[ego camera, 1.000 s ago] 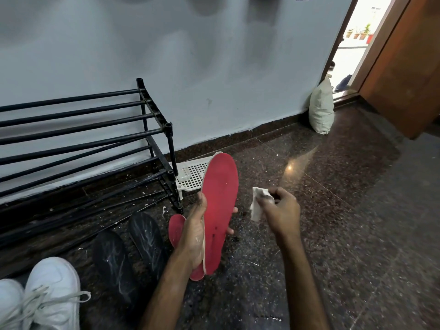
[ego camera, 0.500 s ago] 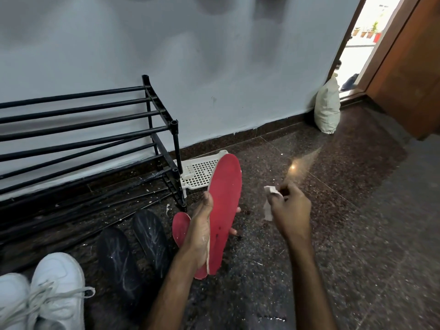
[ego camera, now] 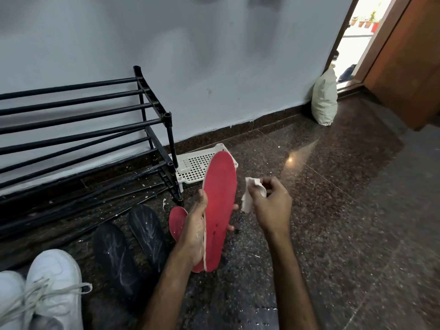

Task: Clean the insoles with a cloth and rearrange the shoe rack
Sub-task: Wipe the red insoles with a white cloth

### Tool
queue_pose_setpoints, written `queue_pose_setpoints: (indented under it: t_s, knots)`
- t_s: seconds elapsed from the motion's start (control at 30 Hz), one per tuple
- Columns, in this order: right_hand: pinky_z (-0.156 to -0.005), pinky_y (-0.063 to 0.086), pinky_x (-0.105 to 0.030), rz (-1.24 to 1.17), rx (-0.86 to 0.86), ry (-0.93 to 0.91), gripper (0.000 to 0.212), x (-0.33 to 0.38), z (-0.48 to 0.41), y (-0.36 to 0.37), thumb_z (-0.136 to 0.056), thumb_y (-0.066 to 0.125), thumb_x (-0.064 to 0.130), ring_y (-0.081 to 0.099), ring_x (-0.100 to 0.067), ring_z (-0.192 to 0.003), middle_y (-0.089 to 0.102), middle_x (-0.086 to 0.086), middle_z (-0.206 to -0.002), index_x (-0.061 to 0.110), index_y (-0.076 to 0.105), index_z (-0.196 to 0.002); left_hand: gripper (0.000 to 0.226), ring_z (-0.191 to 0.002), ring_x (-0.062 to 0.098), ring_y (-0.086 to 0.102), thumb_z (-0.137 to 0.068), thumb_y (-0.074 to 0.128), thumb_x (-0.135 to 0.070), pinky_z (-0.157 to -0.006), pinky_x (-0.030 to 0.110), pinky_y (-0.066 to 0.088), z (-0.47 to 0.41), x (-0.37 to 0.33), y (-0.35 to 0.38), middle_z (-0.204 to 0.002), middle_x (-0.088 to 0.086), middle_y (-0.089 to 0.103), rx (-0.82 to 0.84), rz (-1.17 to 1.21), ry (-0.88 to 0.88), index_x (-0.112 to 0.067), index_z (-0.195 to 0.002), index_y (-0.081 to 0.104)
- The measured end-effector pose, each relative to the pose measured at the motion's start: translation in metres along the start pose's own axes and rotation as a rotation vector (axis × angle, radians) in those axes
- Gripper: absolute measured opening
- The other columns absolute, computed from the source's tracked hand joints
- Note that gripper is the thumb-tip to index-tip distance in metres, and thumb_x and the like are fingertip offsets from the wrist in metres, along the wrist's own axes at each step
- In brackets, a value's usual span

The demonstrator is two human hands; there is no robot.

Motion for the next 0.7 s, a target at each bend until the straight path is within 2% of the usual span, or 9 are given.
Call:
queue_pose_setpoints:
  t_s: [0.1, 0.17, 0.27, 0.3, 0.37, 0.43, 0.53, 0.6, 0.7]
  knots:
    - [-0.062, 0.055, -0.027, -0.472, 0.273, 0.158, 0.019, 0.009, 0.009, 0.034, -0.086, 0.072, 0.013, 0.067, -0.014, -0.076, 0.072, -0.004, -0.091, 0.007, 0.067, -0.103, 0.064, -0.065, 0.028, 0.065, -0.097, 0.036, -0.06, -0.059, 0.035, 0.055, -0.004, 0.005, -0.008, -0.098, 0.018, 0.071, -0.042, 0.061, -0.003, -0.009, -0.13, 0.06]
    - [-0.062, 0.055, -0.026, -0.525, 0.36, 0.203, 0.022, 0.006, 0.016, 0.049, -0.085, 0.072, 0.009, 0.068, -0.014, -0.076, 0.072, -0.007, -0.092, 0.003, 0.066, -0.106, 0.063, -0.068, 0.025, 0.067, -0.097, 0.037, -0.058, -0.059, 0.035, 0.054, -0.005, 0.009, -0.009, -0.096, 0.015, 0.073, -0.043, 0.093, -0.012, -0.01, -0.131, 0.06]
    - [-0.056, 0.048, -0.013, 0.019, 0.127, 0.117, 0.02, -0.017, 0.009, 0.028, -0.087, 0.069, 0.015, 0.066, -0.011, -0.077, 0.071, -0.001, -0.098, 0.009, 0.069, -0.107, 0.066, -0.064, 0.028, 0.066, -0.096, 0.034, -0.062, -0.059, 0.034, 0.052, -0.006, 0.012, -0.008, -0.102, 0.021, 0.072, -0.015, 0.11, -0.039, -0.011, -0.125, 0.065]
    - [-0.055, 0.046, -0.012, 0.093, 0.032, 0.144, 0.02, -0.03, 0.007, 0.016, -0.088, 0.069, 0.016, 0.066, -0.012, -0.077, 0.07, 0.0, -0.098, 0.009, 0.069, -0.107, 0.067, -0.063, 0.029, 0.065, -0.096, 0.033, -0.064, -0.062, 0.034, 0.051, -0.005, 0.01, -0.007, -0.109, 0.024, 0.07, 0.003, 0.13, -0.04, -0.013, -0.121, 0.068]
    - [-0.058, 0.051, -0.022, -0.05, -0.035, 0.262, 0.021, -0.062, 0.007, 0.002, -0.087, 0.07, 0.018, 0.068, -0.021, -0.079, 0.072, -0.007, -0.097, 0.007, 0.069, -0.106, 0.07, -0.063, 0.029, 0.065, -0.094, 0.031, -0.068, -0.068, 0.037, 0.045, -0.006, 0.007, -0.008, -0.117, 0.026, 0.067, 0.023, 0.175, -0.038, -0.015, -0.116, 0.072]
    - [-0.062, 0.055, -0.031, -0.406, -0.007, 0.45, 0.026, -0.087, 0.011, 0.004, -0.087, 0.069, 0.013, 0.069, -0.025, -0.079, 0.071, -0.015, -0.097, 0.001, 0.065, -0.11, 0.073, -0.066, 0.029, 0.067, -0.093, 0.029, -0.069, -0.069, 0.036, 0.044, -0.006, 0.002, -0.01, -0.119, 0.023, 0.068, 0.026, 0.214, -0.035, -0.015, -0.121, 0.069]
    - [-0.058, 0.056, -0.026, -0.765, 0.149, 0.551, 0.018, -0.075, 0.015, 0.022, -0.089, 0.066, 0.005, 0.069, -0.015, -0.071, 0.071, -0.012, -0.092, 0.0, 0.065, -0.106, 0.075, -0.095, 0.033, 0.066, -0.096, 0.025, -0.067, -0.076, 0.039, 0.052, -0.008, -0.004, -0.009, -0.131, 0.016, 0.063, 0.057, 0.348, 0.002, -0.012, -0.138, 0.054]
    - [-0.056, 0.055, -0.024, -0.854, 0.207, 0.53, 0.018, -0.055, 0.015, 0.026, -0.088, 0.066, 0.003, 0.07, -0.014, -0.071, 0.072, -0.011, -0.093, 0.002, 0.065, -0.106, 0.074, -0.121, 0.037, 0.057, -0.098, 0.024, -0.063, -0.087, 0.044, 0.055, -0.008, -0.008, -0.011, -0.143, 0.017, 0.052, 0.073, 0.48, 0.047, -0.01, -0.144, 0.046]
    - [-0.057, 0.055, -0.024, -0.877, 0.155, 0.456, 0.019, -0.036, 0.012, 0.016, -0.086, 0.067, 0.001, 0.07, -0.015, -0.076, 0.072, -0.007, -0.094, 0.007, 0.065, -0.104, 0.075, -0.135, 0.038, 0.045, -0.099, 0.025, -0.061, -0.1, 0.047, 0.048, -0.009, -0.008, -0.014, -0.151, 0.021, 0.041, 0.1, 0.582, 0.073, -0.008, -0.15, 0.035]
Point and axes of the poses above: each hand's wrist, its own z-axis away from the middle knuckle, its own y-axis out of the palm, x = y × z, the point moved 10 cm from there along -z, towards the middle knuckle
